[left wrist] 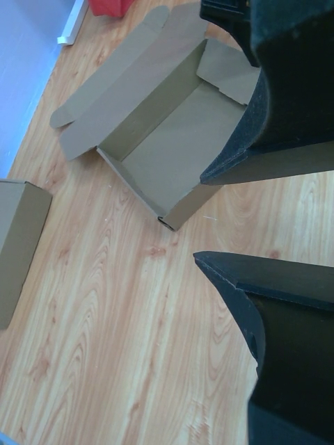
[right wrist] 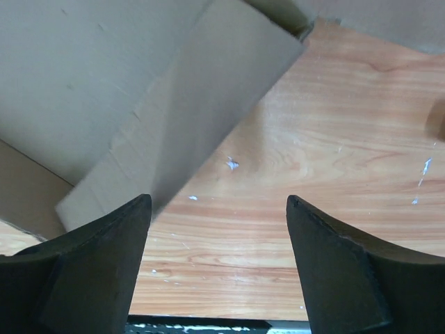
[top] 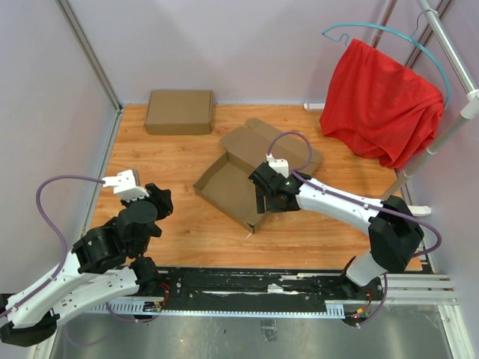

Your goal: Fold the paper box

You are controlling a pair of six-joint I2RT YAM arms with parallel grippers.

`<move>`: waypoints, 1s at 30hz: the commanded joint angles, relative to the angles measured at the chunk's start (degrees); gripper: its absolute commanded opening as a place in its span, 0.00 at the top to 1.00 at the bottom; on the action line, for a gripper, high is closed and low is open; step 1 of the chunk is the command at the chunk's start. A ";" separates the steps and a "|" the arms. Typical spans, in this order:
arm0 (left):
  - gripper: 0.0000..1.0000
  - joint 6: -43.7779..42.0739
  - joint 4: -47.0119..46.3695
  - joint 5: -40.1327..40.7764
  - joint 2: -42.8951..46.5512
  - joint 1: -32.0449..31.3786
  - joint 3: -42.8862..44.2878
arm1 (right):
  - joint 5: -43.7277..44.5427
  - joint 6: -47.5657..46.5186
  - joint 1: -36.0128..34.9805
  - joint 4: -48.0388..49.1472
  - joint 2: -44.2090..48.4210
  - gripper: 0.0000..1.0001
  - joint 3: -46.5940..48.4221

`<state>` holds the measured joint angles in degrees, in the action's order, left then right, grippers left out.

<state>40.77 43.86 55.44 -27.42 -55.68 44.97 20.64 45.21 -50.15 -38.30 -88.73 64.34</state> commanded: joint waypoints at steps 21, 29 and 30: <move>0.52 0.05 -1.32 -0.77 -1.89 0.13 -0.72 | -5.05 -10.67 -0.08 4.41 -10.32 0.60 -0.51; 0.53 5.95 -5.51 -8.32 -9.56 0.13 -6.09 | 0.80 -19.86 0.55 4.97 -11.72 0.99 0.20; 0.53 6.99 -7.08 -9.46 -11.53 0.13 -7.09 | -0.22 -20.60 1.22 5.13 -11.99 0.99 0.19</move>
<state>43.79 41.71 51.59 -33.39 -55.68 41.93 16.99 30.57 -50.02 -32.01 -99.24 62.98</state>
